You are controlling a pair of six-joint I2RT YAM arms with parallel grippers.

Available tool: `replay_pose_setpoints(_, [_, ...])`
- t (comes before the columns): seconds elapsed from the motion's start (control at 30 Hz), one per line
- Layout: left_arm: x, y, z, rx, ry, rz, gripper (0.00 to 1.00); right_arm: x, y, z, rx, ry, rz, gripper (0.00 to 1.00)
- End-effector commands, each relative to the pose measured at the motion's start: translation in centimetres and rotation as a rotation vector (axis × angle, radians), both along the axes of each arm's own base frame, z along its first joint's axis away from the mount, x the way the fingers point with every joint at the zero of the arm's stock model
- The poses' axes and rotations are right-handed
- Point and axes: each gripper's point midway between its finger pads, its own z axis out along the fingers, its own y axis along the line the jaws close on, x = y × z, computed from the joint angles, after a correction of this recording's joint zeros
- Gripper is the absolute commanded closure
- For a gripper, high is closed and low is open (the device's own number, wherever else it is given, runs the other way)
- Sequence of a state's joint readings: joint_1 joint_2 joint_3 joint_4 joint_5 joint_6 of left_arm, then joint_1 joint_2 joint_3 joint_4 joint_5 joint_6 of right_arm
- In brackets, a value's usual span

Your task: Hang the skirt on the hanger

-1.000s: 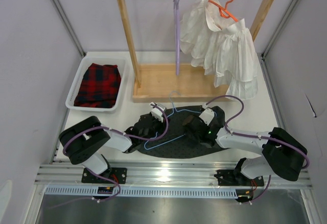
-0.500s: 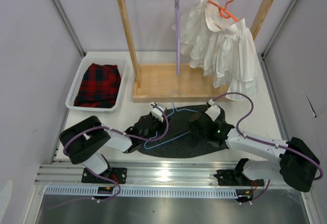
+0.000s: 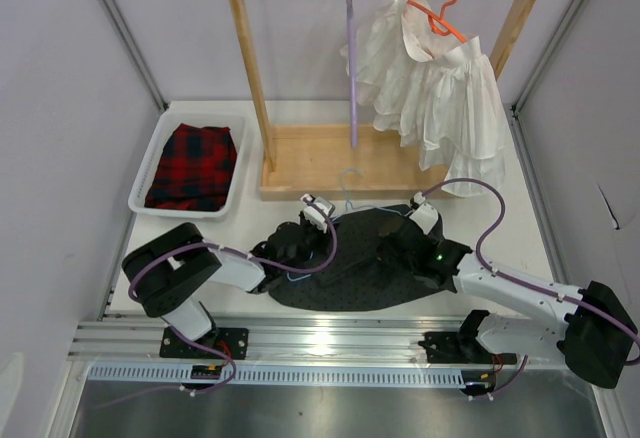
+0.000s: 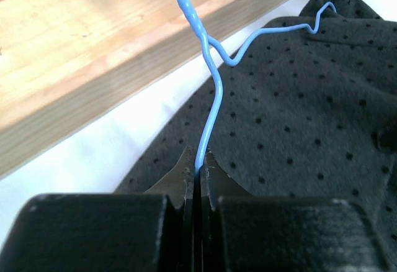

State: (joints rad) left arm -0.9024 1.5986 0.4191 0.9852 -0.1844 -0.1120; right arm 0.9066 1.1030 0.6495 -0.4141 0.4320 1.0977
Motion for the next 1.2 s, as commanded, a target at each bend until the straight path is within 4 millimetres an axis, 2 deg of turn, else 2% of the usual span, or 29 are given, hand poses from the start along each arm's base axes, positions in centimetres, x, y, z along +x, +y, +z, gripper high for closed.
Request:
replay_pose_setpoints(0.0, [1.9, -1.3, 3.9, -0.073, -0.108, 0.027, 1.00, 0.1, 0.0, 1.5, 0.005, -0.017, 0.012, 1.00])
replay_pose_setpoints(0.3, [4.4, -0.7, 4.3, -0.063, -0.148, 0.079, 1.00, -1.3, -0.5, 2.0, -0.001, 0.000, 0.054, 1.00])
replay_pose_setpoints(0.5, [6.4, 0.6, 5.4, -0.092, -0.161, 0.101, 1.00, -2.4, -1.7, 2.3, -0.009, 0.009, 0.065, 1.00])
replay_pose_setpoints(0.77, [7.5, 2.6, 5.4, -0.081, -0.152, 0.130, 1.00, -3.0, -2.7, 3.1, -0.002, -0.007, 0.064, 1.00])
replay_pose_setpoints(0.97, [7.8, 3.9, 8.8, -0.094, -0.187, 0.174, 1.00, -3.9, -3.3, 2.9, -0.012, 0.002, 0.084, 1.00])
replay_pose_setpoints(1.17, [7.3, 3.8, 12.1, -0.125, -0.230, 0.146, 1.00, -4.5, -3.2, 2.2, -0.011, 0.017, 0.113, 1.00])
